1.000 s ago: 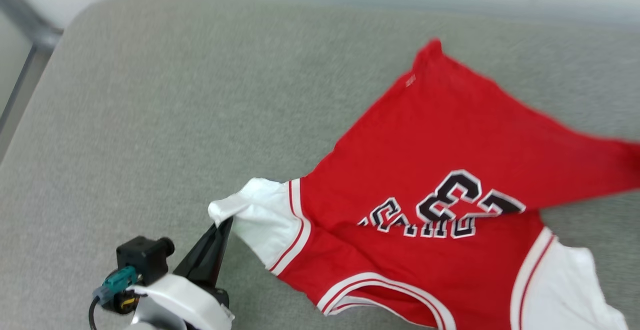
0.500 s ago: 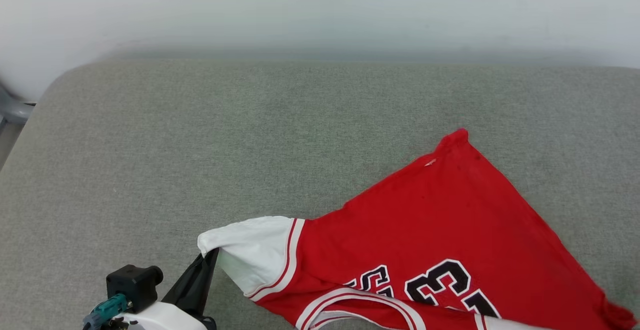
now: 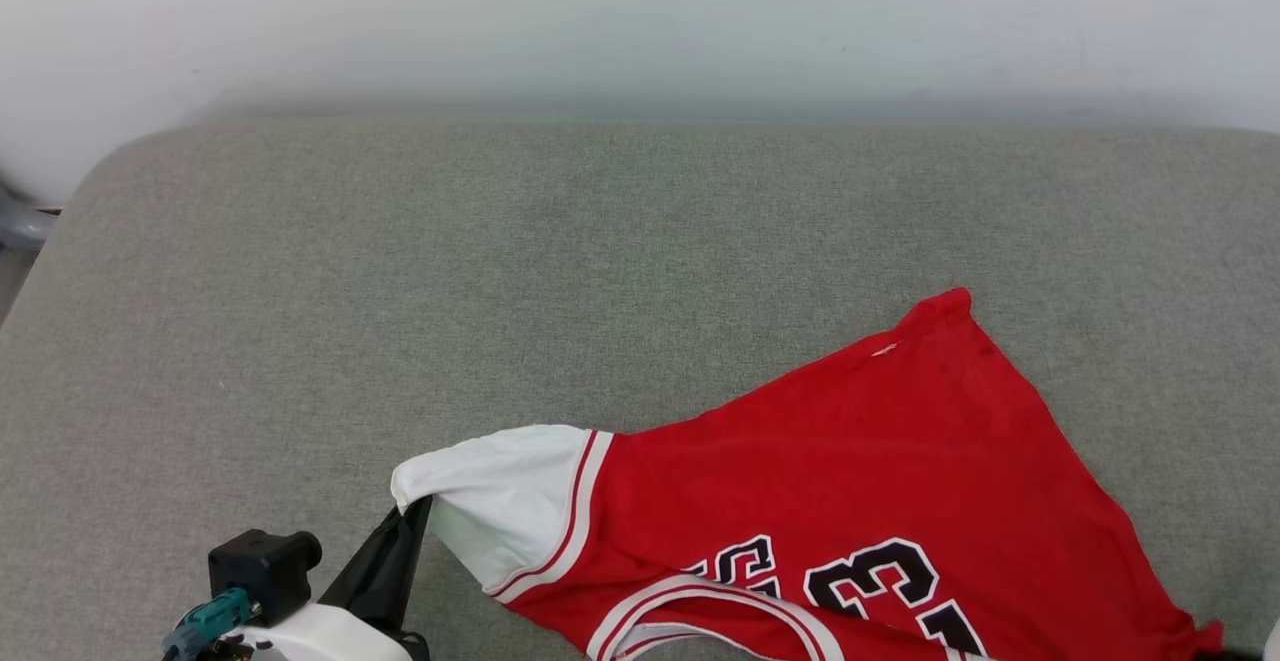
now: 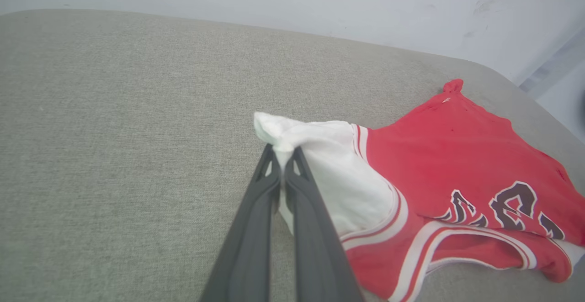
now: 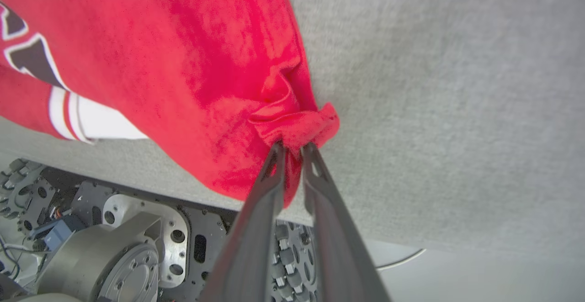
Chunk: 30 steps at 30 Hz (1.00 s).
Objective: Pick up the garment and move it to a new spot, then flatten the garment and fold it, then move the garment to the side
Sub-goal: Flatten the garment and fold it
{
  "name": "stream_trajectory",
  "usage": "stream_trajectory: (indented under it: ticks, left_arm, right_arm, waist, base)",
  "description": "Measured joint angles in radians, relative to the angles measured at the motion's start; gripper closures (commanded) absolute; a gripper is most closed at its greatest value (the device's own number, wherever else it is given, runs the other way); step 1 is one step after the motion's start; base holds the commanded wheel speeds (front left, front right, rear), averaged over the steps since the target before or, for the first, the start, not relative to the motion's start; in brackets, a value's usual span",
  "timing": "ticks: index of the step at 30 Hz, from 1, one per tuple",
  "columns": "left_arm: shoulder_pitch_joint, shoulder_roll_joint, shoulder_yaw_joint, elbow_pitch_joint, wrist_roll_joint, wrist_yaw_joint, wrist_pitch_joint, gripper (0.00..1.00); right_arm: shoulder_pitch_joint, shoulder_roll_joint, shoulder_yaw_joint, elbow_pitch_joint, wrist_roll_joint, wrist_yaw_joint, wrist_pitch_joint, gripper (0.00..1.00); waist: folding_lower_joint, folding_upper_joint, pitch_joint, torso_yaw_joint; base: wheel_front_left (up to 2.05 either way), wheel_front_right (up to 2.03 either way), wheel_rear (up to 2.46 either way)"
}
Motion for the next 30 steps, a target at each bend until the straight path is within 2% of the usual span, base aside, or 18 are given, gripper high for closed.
stream_trajectory:
  ticks: [9,13,16,20,30]
  left_arm:
    - [-0.013,-0.002,-0.007,-0.007,0.007,-0.003,-0.002,1.0]
    - [-0.035,-0.004,-0.014,-0.011,0.017,-0.01,0.002,1.0]
    - [-0.056,-0.007,-0.023,-0.015,0.028,-0.015,0.007,1.0]
    - [-0.086,-0.022,-0.035,-0.016,0.043,-0.022,0.009,1.0]
    - [-0.172,-0.073,-0.068,0.006,0.068,-0.058,0.011,1.0]
  right_arm:
    - [-0.163,-0.019,-0.131,-0.116,0.007,0.0,-0.043,0.0]
    - [-0.256,-0.028,-0.126,-0.166,-0.016,0.0,-0.025,0.0]
    - [-0.343,-0.018,-0.083,-0.181,-0.044,0.0,0.006,0.0]
    - [-0.468,0.012,-0.024,-0.126,-0.069,0.0,0.055,0.0]
    - [-0.724,0.093,0.047,0.148,-0.138,0.0,0.114,0.0]
  waist:
    - [0.0001,0.0,0.007,0.022]
    - [0.0001,0.0,0.026,0.041]
    - [0.0001,0.0,0.046,0.057]
    - [0.0003,0.0,0.078,0.081]
    - [0.0003,0.0,0.168,0.144]
  base:
    - [0.0,0.0,0.0]
    - [0.0,0.0,0.0]
    - [0.0,0.0,0.0]
    - [0.0,0.0,0.0]
    - [0.0,0.0,0.0]
